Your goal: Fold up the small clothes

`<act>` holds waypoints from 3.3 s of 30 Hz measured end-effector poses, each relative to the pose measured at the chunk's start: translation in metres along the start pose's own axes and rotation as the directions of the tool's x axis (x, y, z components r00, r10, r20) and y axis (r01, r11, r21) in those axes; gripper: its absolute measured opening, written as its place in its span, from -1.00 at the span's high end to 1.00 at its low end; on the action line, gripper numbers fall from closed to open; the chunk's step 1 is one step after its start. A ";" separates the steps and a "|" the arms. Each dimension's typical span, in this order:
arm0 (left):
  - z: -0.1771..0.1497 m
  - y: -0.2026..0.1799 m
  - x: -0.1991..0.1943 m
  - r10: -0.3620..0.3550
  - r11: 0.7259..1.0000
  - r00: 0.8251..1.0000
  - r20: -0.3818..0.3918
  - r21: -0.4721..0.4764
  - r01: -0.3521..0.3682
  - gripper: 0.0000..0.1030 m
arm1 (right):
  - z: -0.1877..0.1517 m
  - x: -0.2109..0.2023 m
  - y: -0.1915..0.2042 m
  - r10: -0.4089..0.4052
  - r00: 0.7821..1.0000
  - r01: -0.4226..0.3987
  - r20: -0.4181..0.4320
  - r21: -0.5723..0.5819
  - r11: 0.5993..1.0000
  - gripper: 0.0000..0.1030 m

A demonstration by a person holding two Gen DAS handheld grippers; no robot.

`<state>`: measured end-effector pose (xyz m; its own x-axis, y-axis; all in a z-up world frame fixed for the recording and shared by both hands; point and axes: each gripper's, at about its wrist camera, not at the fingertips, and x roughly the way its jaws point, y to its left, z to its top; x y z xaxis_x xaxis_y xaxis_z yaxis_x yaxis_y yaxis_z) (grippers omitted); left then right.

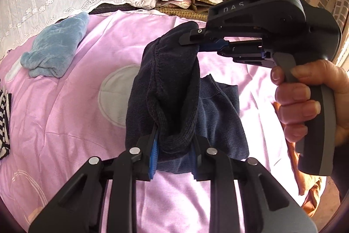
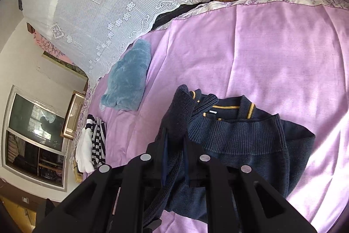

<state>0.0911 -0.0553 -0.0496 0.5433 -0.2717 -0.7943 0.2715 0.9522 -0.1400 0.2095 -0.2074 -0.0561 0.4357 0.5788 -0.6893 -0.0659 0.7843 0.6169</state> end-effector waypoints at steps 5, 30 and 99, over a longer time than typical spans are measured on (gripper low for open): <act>-0.001 -0.038 0.008 -0.017 0.998 1.000 -0.015 0.065 0.018 0.57 | -0.005 -0.026 -0.035 0.005 1.000 -0.006 0.021 0.033 0.999 0.76; -0.039 -0.140 0.086 0.021 0.964 0.987 -0.160 0.266 0.022 0.51 | -0.052 -0.018 -0.187 -0.026 0.999 0.034 -0.034 0.258 0.965 0.76; -0.033 0.002 0.112 0.084 0.994 0.982 -0.170 -0.060 -0.095 -0.92 | -0.128 -0.019 -0.128 -0.338 0.941 0.338 0.012 -0.054 0.940 -0.72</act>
<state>0.1265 -0.0794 -0.1581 0.4213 -0.1632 -0.8921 0.1704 0.9804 -0.0989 0.0946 -0.2902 -0.1707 0.4433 0.2769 -0.8526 0.0374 0.9446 0.3262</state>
